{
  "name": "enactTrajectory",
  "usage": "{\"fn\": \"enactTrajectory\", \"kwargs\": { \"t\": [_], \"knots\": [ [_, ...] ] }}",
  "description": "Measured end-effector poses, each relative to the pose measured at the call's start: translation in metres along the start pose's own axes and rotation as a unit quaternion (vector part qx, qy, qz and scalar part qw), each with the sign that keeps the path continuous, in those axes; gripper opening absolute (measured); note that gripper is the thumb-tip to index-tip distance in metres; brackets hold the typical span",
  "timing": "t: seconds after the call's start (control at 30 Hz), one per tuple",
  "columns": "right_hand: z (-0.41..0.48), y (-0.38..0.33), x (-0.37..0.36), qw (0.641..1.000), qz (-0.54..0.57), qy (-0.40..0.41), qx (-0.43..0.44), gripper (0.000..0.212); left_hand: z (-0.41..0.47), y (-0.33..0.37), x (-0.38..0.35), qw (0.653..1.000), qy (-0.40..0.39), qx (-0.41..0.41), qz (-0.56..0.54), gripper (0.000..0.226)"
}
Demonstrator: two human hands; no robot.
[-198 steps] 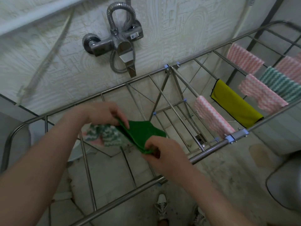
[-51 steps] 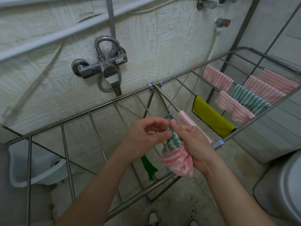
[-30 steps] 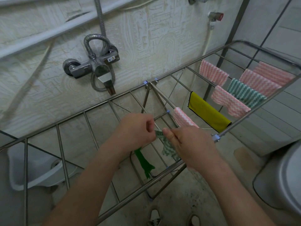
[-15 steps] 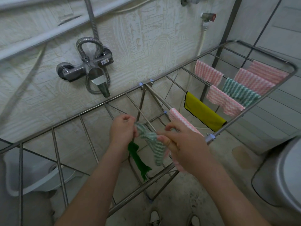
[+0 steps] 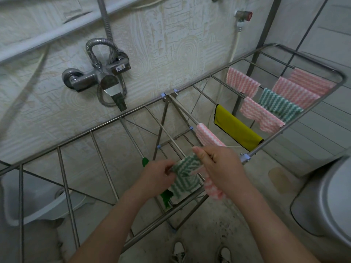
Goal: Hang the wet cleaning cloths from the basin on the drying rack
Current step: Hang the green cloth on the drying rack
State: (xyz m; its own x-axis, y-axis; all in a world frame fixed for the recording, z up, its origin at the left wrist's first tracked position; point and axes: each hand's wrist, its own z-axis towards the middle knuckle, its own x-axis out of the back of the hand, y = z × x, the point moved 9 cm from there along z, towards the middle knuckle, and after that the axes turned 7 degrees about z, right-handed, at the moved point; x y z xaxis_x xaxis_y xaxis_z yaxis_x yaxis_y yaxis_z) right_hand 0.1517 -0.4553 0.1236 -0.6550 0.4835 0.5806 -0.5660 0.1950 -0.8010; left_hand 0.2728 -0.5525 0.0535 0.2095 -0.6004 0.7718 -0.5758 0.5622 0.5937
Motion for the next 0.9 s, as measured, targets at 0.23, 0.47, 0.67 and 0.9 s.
{"fn": "enactTrajectory", "kwargs": {
  "t": [0.23, 0.47, 0.67, 0.9],
  "knots": [
    [-0.004, 0.036, -0.005, 0.924, 0.329, 0.059, -0.189, 0.048, 0.000, -0.015, 0.010, 0.933, -0.039, 0.071, -0.352, 0.029],
    [-0.017, 0.048, -0.032, 0.792, 0.523, -0.009, -0.315, 0.068, 0.008, -0.007, -0.003, 0.935, -0.077, 0.042, -0.343, 0.042],
    [-0.026, 0.057, -0.034, 0.759, 0.568, -0.025, -0.318, 0.037, 0.009, -0.023, 0.001, 0.936, -0.107, 0.045, -0.331, 0.024],
    [-0.032, 0.066, -0.041, 0.765, 0.559, -0.007, -0.319, 0.031, 0.018, -0.012, 0.000, 0.925, -0.118, 0.069, -0.354, 0.031]
  ]
}}
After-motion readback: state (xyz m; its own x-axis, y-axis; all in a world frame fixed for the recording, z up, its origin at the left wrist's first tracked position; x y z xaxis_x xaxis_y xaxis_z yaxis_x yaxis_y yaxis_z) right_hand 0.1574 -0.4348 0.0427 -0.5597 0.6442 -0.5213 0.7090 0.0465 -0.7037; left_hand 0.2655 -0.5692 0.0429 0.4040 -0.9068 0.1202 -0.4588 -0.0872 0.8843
